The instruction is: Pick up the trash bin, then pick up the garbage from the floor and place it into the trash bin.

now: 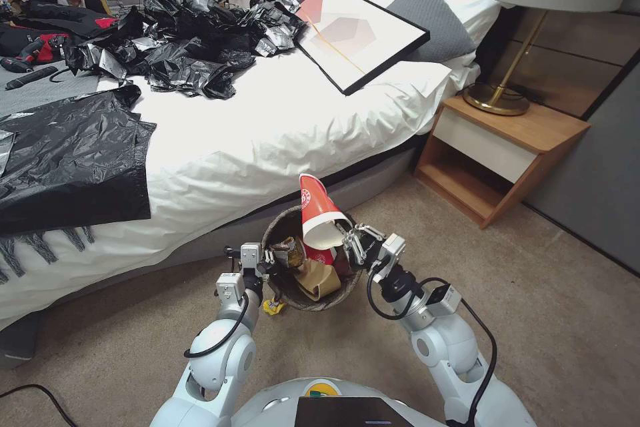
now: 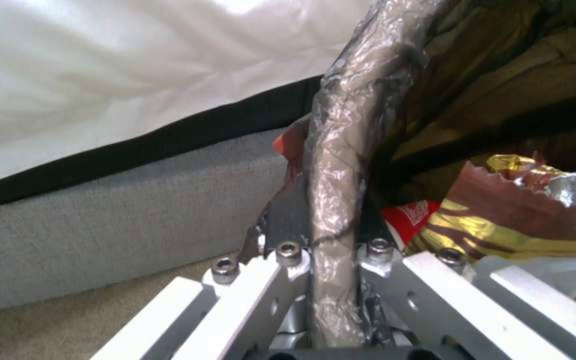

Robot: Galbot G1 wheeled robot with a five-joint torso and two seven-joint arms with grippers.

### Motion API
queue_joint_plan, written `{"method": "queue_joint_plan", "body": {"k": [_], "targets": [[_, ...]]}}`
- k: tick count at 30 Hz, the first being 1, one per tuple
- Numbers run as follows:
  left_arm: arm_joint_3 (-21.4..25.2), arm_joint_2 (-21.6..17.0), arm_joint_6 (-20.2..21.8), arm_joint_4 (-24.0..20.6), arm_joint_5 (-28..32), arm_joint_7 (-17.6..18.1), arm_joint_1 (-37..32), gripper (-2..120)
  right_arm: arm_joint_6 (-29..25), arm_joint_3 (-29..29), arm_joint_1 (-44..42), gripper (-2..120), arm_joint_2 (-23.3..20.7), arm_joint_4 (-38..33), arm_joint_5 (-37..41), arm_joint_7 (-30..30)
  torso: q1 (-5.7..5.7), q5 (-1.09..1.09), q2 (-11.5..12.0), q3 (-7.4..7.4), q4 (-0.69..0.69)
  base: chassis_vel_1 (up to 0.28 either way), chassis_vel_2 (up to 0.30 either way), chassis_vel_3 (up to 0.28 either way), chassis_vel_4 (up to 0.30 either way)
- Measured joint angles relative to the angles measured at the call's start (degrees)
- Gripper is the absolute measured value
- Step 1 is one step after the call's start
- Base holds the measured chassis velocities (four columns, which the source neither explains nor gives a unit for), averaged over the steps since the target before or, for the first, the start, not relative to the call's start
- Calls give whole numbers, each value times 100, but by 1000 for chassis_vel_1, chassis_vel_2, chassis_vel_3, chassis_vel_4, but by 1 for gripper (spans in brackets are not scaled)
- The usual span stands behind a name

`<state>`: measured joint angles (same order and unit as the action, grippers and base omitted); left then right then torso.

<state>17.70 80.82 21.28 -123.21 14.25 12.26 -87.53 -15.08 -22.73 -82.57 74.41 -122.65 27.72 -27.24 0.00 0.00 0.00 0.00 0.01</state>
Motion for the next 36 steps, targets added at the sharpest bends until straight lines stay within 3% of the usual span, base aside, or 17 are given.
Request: {"method": "queue_joint_plan", "body": {"k": [9, 26, 32, 36], "targets": [[-11, 17, 11, 4, 7, 4, 15, 0, -63, 312, -107, 0, -62, 424, -273, -305, 0, 0, 0, 0, 0, 0, 0, 0, 0], [8, 27, 40, -101, 38, 21, 26, 0, -175, 545, 61, 0, -4, 1286, -668, -11, 0, 0, 0, 0, -1, 0, 0, 0, 0], [10, 26, 45, -93, 50, 21, 46, 0, 161, 682, -18, 19, -104, 1240, -617, 466, 0, 0, 1, 0, -1, 0, 0, 0, 0], [10, 29, 46, -76, 61, 22, 57, 0, 877, 760, -144, 38, -199, 922, -289, 1037, 0, 0, 1, 0, -1, 0, 0, 0, 0]]}}
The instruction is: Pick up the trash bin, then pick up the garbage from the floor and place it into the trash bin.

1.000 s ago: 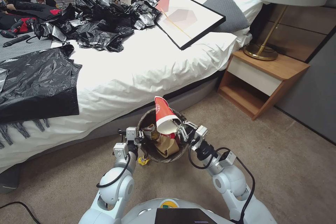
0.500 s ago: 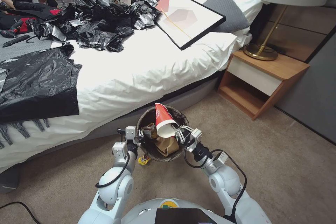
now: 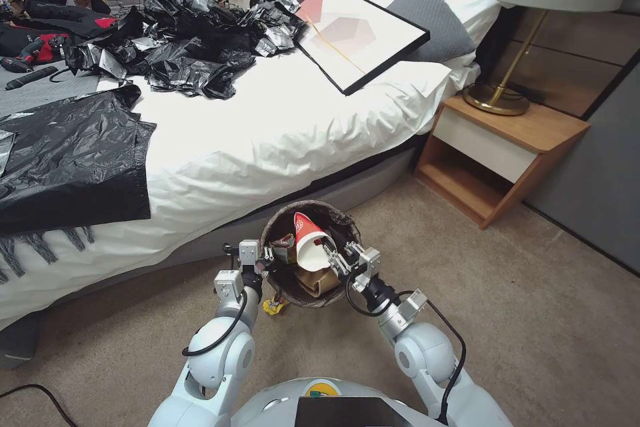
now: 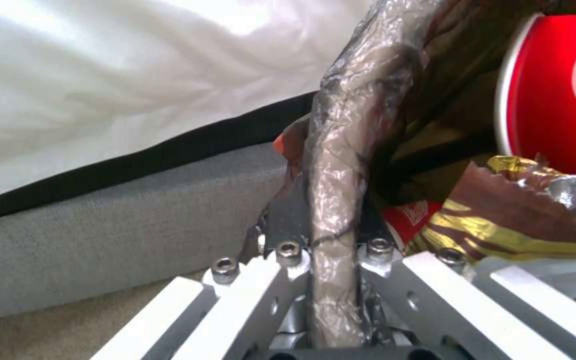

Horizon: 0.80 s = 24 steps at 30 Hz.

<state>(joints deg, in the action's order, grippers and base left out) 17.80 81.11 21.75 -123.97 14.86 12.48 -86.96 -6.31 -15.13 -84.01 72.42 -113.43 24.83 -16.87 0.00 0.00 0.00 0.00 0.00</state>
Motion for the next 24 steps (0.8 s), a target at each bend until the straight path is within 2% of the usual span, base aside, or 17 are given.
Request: {"method": "queue_joint_plan", "body": {"k": [1, 3, 4, 5, 6, 9, 10, 12, 14, 16, 20, 24], "targets": [[0, 0, 0, 0, 0, 0, 0, 0, 0, 0, 0, 38, 0, 0, 0, 0, 0, 0, 0, 0, 0, 0, 0, 0, 0], [0, 0, 1, 1, 9, 0, 12, 0, 560, 22, -81, 49, -83, -339, 283, 261, 0, 0, 0, 0, -1, 0, 0, 0, 0], [0, 0, 1, 1, 9, 0, 12, 0, 560, 22, -81, 49, -83, -339, 283, 261, 0, 0, 0, 0, -1, 0, 0, 0, 0], [0, 0, 1, 2, 12, 0, 15, 0, 798, 22, -111, 56, -121, -488, 377, 332, 0, 0, 0, 0, 0, 0, 0, 0, 0], [0, 0, 1, 2, 12, 0, 15, 0, 798, 22, -111, 56, -121, -488, 377, 332, 0, 0, 0, 0, 0, 0, 0, 0, 0], [-6, 0, 1, 4, 15, 0, 14, 0, 1105, 17, -153, 69, -173, -673, 538, 487, 0, 0, 0, 0, 0, 0, 0, 0, 0], [-6, 0, 1, 4, 15, 0, 14, 0, 1105, 17, -153, 69, -173, -673, 538, 487, 0, 0, 0, 0, 0, 0, 0, 0, 0], [-10, 3, 1, 5, 16, -3, 9, 0, 1238, 9, -186, 81, -184, -745, 643, 595, 0, 0, 0, 0, 0, 0, 0, 0, 0], [-10, 2, 1, 4, 16, -3, 9, 0, 1256, 9, -191, 82, -184, -755, 659, 609, 0, 0, 0, 0, 0, 0, 0, 0, 0], [-10, 2, 1, 4, 16, -4, 9, 0, 1383, 13, -226, 93, -188, -830, 753, 709, 0, 0, 0, 0, 0, 0, 0, 0, 0], [-9, 1, 1, 4, 17, -4, 8, 0, 1471, 21, -250, 98, -195, -890, 829, 779, 0, 0, 0, 0, 0, 0, 0, 0, 0], [-6, 0, 1, 4, 22, -6, 12, 0, 1713, 70, -307, 100, -219, -1097, 1096, 1120, 0, 0, 0, 0, 0, 0, 0, 0, 0]]}}
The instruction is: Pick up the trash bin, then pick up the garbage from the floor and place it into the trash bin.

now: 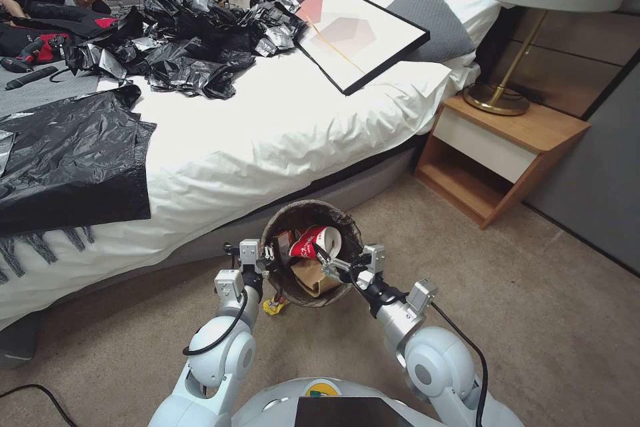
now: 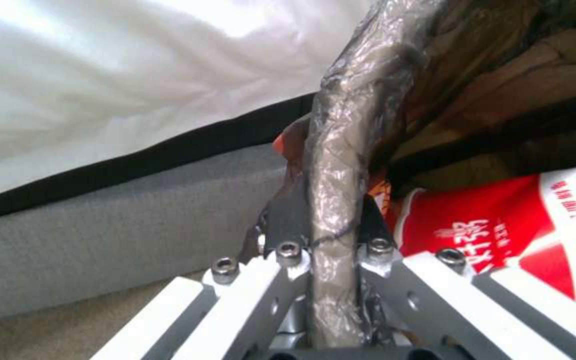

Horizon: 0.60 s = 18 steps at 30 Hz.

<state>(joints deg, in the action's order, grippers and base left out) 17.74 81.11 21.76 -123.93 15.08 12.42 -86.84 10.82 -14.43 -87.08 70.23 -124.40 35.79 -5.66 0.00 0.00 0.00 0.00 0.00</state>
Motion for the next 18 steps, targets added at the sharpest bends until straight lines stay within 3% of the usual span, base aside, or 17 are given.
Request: {"method": "queue_joint_plan", "body": {"k": [7, 18], "targets": [[-17, 26, 0, 9, 2, -2, 16, 0, 270, 53, -61, 100, 1, -243, 239, 434, 0, 0, 0, 0, 0, 0, 0, 0, 0], [-6, 25, 4, 36, 6, -13, 26, 0, 104, -77, -150, 100, 40, -341, 61, 295, 0, 0, 0, 0, 0, 0, 0, 0, 0]]}}
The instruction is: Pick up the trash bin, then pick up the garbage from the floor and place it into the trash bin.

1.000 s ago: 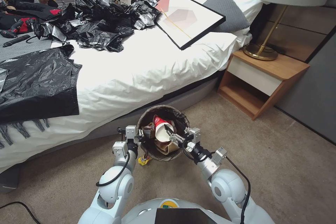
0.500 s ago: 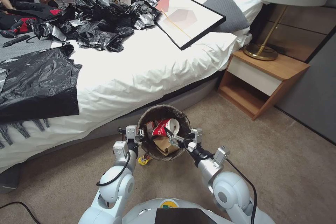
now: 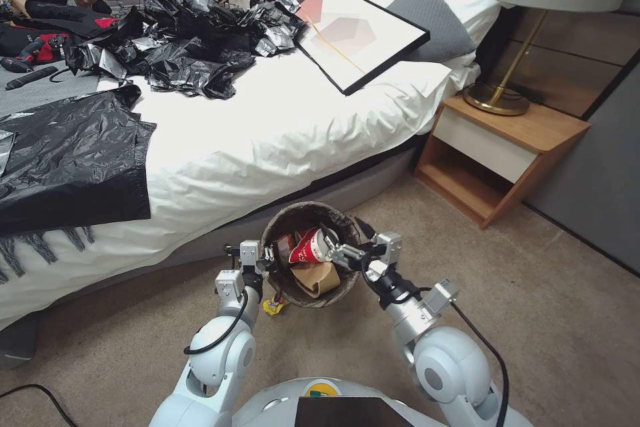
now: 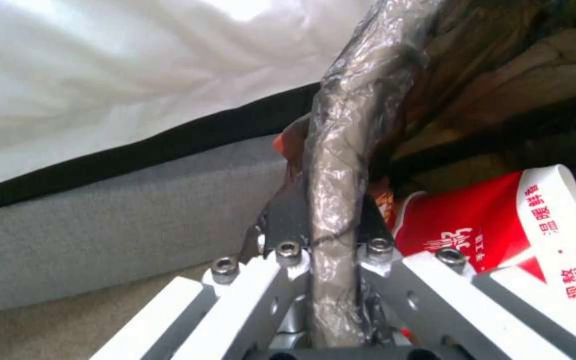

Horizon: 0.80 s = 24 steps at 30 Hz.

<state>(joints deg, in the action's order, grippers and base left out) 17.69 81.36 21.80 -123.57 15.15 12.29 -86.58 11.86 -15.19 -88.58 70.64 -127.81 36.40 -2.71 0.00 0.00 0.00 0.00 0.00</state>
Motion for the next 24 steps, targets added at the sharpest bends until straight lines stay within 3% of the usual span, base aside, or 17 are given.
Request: {"method": "queue_joint_plan", "body": {"k": [4, 6, 8, 13, 24], "targets": [[20, -3, -2, 52, 0, -3, -2, 0, -359, -94, -52, 100, 106, -295, -238, -154, 0, 0, 0, 0, 0, 0, 0, 0, 0], [54, -26, -17, 45, 0, -9, -46, 0, -1102, -373, -145, 100, 249, -635, -816, -163, 0, 0, 0, 0, 0, 0, 0, 0, 0], [65, -31, -21, 32, 1, -10, -54, 0, -1347, -455, -182, 100, 291, -656, -1085, -147, 0, 1, 0, 0, 0, 0, 0, 0, 0], [124, -51, -32, -22, 16, -10, -71, 0, -2409, -770, -382, 100, 523, -547, -2838, 134, 0, 0, 0, 0, 0, 0, 0, 0, 0], [199, -45, -72, -100, -8, -4, -111, 0, -3392, -1218, -478, 100, 943, 46, -3837, 596, 0, 1, 0, 0, 0, 0, 0, 0, 0]]}}
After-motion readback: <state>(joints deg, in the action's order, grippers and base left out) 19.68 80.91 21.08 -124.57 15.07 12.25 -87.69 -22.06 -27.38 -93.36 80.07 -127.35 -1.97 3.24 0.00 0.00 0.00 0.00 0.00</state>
